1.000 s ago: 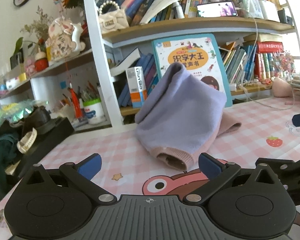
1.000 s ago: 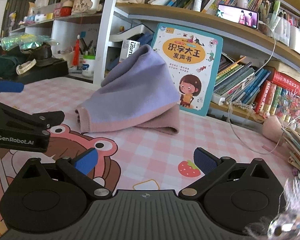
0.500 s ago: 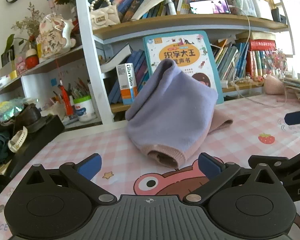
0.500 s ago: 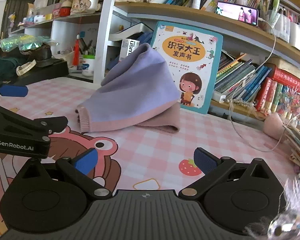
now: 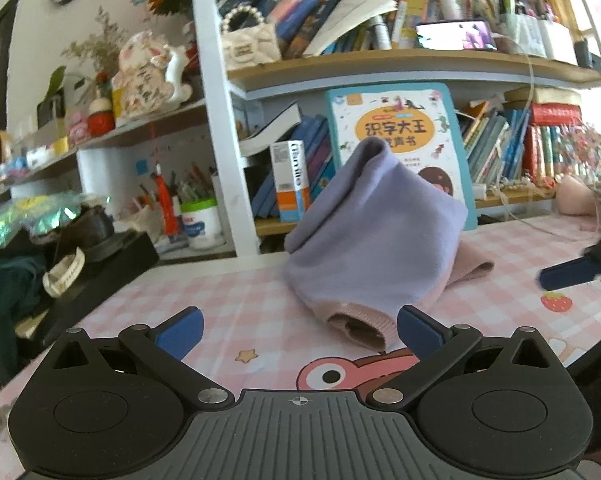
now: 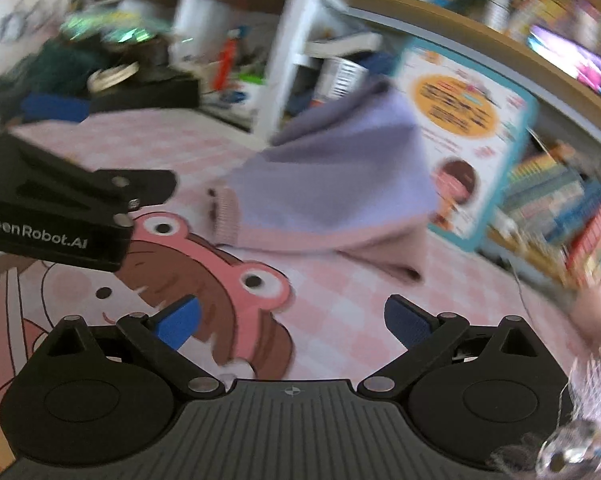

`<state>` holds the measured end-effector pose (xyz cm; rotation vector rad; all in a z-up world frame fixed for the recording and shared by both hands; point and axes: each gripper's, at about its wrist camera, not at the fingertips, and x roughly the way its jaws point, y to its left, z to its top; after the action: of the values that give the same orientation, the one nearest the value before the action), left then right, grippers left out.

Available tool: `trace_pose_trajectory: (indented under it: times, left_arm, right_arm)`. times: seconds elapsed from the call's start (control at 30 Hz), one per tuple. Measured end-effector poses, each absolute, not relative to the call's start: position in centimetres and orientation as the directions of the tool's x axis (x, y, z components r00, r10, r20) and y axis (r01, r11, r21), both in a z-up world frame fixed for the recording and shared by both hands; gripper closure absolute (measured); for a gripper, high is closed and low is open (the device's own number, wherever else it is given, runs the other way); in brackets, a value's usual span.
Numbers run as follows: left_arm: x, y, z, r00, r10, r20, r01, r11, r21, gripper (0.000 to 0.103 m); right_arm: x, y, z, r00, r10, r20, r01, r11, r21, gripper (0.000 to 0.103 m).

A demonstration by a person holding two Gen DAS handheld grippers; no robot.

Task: Fold clothes
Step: 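Grasp the sweater edge with the right gripper while the left gripper grasps another edge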

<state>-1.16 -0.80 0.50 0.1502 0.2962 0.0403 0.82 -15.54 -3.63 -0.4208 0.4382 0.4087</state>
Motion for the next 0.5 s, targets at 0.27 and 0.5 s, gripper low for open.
trace_pose_trajectory:
  times: [0.27, 0.5]
  left_arm:
    - [-1.6, 0.6, 0.6, 0.958, 0.083, -0.273, -0.064, 0.995, 0.077, 0.0]
    - [-1.4, 2.4, 1.0, 0.939, -0.015, -0.344, 0.083, 0.98, 0.183, 0.0]
  right_arm:
    - [5.0, -11.9, -3.2, 0.807, 0.329, -0.491, -0.518, 0.794, -0.319, 0.028]
    - [7.4, -13.4, -2.4, 0.829, 0.294, -0.476, -0.431, 0.879, -0.206, 0.098]
